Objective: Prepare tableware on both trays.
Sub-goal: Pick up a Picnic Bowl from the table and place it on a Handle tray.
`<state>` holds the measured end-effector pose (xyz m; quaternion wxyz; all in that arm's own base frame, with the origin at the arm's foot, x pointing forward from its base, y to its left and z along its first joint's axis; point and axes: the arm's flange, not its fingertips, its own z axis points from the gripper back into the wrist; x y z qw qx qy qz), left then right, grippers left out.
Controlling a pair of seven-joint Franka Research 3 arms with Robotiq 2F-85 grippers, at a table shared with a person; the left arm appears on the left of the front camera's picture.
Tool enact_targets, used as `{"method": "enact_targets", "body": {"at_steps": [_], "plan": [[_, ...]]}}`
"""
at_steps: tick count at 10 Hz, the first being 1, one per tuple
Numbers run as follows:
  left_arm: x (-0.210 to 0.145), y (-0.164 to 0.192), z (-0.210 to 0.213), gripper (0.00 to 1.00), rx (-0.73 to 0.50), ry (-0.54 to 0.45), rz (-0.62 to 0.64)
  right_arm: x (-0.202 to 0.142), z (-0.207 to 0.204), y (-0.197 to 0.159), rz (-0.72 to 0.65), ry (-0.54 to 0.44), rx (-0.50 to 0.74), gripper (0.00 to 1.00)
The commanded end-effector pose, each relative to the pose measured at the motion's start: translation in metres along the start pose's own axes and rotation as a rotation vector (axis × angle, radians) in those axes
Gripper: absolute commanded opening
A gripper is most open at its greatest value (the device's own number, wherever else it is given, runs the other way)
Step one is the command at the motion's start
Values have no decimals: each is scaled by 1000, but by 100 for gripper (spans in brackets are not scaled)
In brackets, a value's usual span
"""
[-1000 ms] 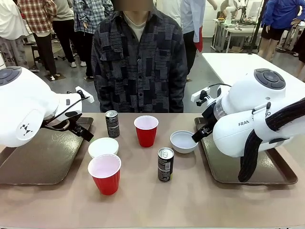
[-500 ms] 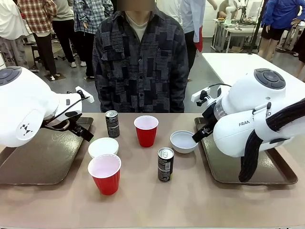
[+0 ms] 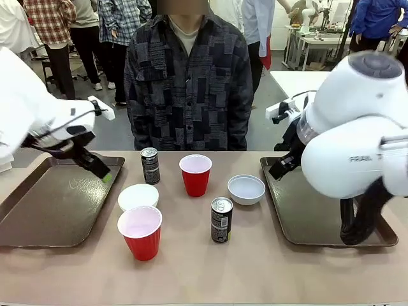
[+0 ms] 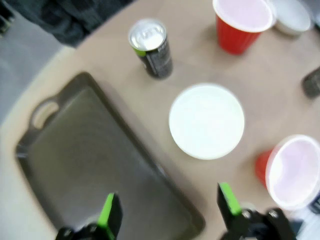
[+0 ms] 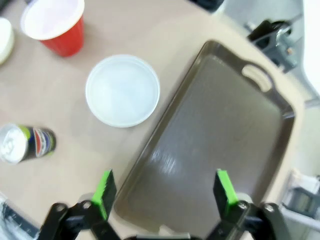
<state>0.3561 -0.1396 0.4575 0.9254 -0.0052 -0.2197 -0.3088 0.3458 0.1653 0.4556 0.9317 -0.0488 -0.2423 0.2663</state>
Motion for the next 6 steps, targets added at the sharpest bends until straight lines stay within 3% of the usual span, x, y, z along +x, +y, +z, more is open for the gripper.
{"method": "enact_targets", "body": {"at_steps": [1,4,6], "plan": [[-38,-9,45,100,-41,59,-39,-77,50,29,-91,52,68,100],[-66,-21,68,100,-69,105,-49,-130,93,53,-137,73,-2,100],[-63,-14,66,100,-12,79,15,-133,87,49,-149,89,-33,100]]}}
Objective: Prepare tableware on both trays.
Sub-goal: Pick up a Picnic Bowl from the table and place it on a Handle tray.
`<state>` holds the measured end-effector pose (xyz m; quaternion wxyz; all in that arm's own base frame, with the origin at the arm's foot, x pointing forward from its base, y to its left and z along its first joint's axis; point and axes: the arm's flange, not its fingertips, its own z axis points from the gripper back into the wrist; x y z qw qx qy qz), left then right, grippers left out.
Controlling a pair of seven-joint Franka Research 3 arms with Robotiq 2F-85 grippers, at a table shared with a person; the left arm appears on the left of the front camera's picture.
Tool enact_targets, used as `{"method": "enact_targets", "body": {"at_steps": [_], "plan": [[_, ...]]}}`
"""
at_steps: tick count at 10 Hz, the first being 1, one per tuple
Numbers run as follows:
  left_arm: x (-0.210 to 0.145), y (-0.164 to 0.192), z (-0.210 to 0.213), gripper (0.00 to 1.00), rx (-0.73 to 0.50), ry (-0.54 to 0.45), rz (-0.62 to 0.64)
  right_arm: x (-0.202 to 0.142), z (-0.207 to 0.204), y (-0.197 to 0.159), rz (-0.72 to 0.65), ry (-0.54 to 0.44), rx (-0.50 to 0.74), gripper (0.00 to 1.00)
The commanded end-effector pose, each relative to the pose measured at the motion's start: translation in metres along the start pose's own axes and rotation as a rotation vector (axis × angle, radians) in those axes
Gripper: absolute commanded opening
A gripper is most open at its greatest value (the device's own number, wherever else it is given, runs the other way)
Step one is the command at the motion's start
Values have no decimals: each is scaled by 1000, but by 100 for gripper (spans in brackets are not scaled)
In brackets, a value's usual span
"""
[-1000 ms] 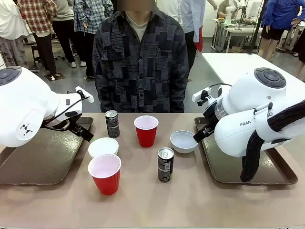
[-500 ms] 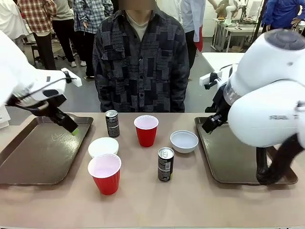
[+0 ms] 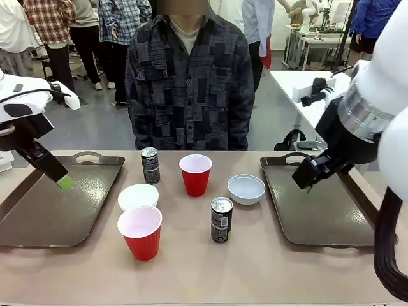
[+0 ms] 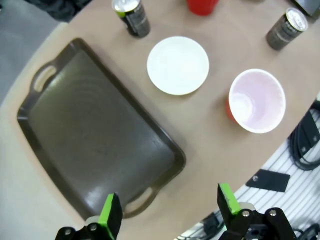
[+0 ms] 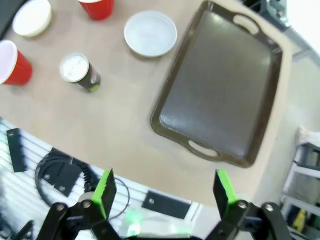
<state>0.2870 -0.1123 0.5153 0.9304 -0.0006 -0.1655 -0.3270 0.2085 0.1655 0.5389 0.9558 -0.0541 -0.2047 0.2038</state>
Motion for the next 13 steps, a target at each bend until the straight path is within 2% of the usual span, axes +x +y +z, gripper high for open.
{"method": "enact_targets", "body": {"at_steps": [1,2,3,4,6,7,8,10,11,13], "plan": [[-13,-1,-29,100,203,-34,114,10,-10,-1,11,-6,19,100],[0,0,0,100,0,0,0,10,-10,-1,11,-6,19,100],[0,0,0,100,0,0,0,10,-10,-1,11,-6,19,100],[5,6,1,100,59,-21,34,0,0,0,2,-2,0,100],[16,45,-23,100,-291,-74,144,25,-30,-41,-105,23,501,100],[10,68,-24,100,-461,-125,234,24,-39,-67,-188,10,699,100],[2,93,-31,100,-589,-194,296,21,-48,-96,-278,-32,837,100],[-26,138,-40,100,-804,-343,456,3,-64,-131,-413,-80,998,100],[-40,154,-44,100,-859,-380,532,-9,-71,-146,-479,-80,1039,100],[-65,181,-38,100,-850,-421,638,-33,-65,-164,-523,-133,1024,100]]}}
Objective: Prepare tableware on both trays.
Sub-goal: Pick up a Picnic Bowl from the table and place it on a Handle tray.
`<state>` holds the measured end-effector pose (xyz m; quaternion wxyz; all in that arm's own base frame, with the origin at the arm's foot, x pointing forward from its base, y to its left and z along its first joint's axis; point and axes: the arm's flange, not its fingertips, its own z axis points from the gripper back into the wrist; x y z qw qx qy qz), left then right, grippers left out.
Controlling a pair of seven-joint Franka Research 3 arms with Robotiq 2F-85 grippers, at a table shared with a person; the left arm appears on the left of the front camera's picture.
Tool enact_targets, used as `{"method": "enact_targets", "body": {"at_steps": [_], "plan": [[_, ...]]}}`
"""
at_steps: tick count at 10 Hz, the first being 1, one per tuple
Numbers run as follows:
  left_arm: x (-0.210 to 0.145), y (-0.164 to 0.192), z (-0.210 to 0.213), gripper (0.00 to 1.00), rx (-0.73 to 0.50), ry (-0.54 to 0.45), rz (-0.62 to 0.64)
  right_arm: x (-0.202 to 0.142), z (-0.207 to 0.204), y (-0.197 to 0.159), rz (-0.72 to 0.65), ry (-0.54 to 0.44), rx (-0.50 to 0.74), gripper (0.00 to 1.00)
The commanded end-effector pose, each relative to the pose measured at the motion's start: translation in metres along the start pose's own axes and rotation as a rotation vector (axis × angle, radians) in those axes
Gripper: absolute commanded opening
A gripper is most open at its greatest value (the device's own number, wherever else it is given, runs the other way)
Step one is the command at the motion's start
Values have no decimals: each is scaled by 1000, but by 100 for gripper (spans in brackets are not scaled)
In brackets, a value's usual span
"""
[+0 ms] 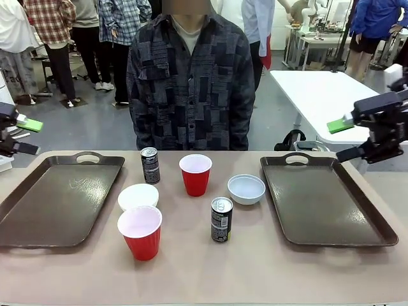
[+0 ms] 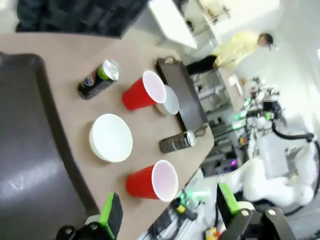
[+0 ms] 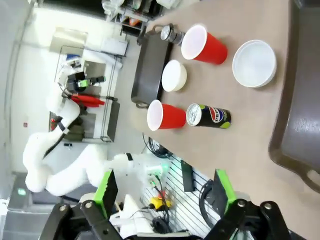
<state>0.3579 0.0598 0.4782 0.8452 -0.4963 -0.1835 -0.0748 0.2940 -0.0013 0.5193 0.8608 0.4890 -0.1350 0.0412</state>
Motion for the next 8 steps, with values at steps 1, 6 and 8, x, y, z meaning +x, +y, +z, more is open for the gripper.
{"method": "enact_targets", "body": {"at_steps": [1,6,8], "plan": [[-1,6,17,100,33,-36,37,-41,5,-23,-20,-34,-9,100],[-13,5,49,100,106,-29,63,-64,55,-58,-116,-81,13,100],[-16,0,59,100,148,-31,61,-67,59,-60,-130,-68,-2,100]]}}
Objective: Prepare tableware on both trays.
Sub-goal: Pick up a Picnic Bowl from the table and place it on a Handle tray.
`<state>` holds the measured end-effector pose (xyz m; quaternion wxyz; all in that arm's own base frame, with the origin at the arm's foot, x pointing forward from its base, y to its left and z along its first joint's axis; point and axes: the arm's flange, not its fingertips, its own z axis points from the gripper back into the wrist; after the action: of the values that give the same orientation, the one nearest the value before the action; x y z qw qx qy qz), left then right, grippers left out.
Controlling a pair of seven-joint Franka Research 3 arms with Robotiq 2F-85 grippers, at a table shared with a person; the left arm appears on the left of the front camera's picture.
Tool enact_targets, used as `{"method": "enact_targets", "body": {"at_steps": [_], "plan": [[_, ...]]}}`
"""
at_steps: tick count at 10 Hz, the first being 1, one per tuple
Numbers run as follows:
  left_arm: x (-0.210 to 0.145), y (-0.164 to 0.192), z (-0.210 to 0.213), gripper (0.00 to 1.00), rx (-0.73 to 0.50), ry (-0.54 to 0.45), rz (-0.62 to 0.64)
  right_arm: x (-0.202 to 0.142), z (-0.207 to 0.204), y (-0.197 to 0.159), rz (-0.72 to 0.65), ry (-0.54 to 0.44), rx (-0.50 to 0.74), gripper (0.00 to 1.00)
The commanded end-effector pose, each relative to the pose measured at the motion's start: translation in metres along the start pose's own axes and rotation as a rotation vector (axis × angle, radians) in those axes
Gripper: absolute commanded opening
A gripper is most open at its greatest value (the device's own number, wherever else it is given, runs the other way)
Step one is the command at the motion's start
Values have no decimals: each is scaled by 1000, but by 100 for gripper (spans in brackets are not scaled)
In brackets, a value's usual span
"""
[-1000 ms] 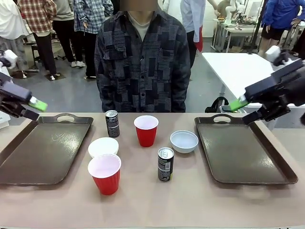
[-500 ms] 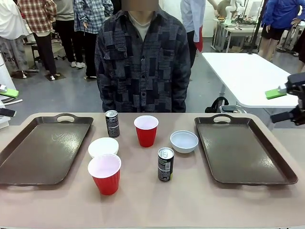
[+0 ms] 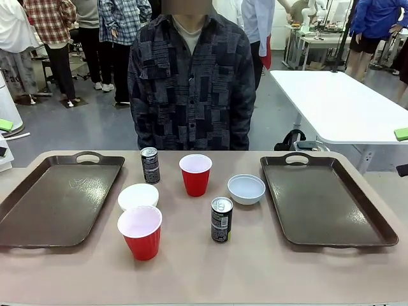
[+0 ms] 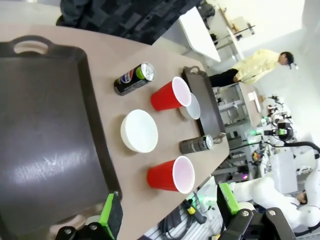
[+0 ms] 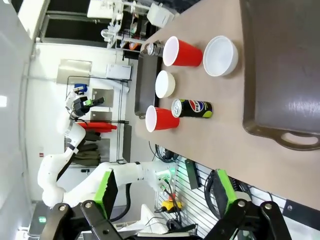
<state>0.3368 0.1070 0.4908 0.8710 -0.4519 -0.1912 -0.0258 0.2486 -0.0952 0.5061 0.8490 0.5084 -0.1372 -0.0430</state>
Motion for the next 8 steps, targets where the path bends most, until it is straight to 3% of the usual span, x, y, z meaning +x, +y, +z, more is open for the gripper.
{"method": "enact_targets", "body": {"at_steps": [1,2,3,4,8], "plan": [[-5,-8,13,100,49,9,-4,-27,-20,-14,17,18,-21,100],[-5,-12,16,100,75,12,-8,-27,-22,-13,20,18,-17,100],[-10,-21,12,100,114,49,-103,-33,-27,-6,92,67,-33,100],[-3,-4,10,100,40,-1,-16,-2,0,-1,-5,10,-8,100],[-3,-4,10,100,40,-1,-16,-2,0,-1,-5,10,-8,100]]}}
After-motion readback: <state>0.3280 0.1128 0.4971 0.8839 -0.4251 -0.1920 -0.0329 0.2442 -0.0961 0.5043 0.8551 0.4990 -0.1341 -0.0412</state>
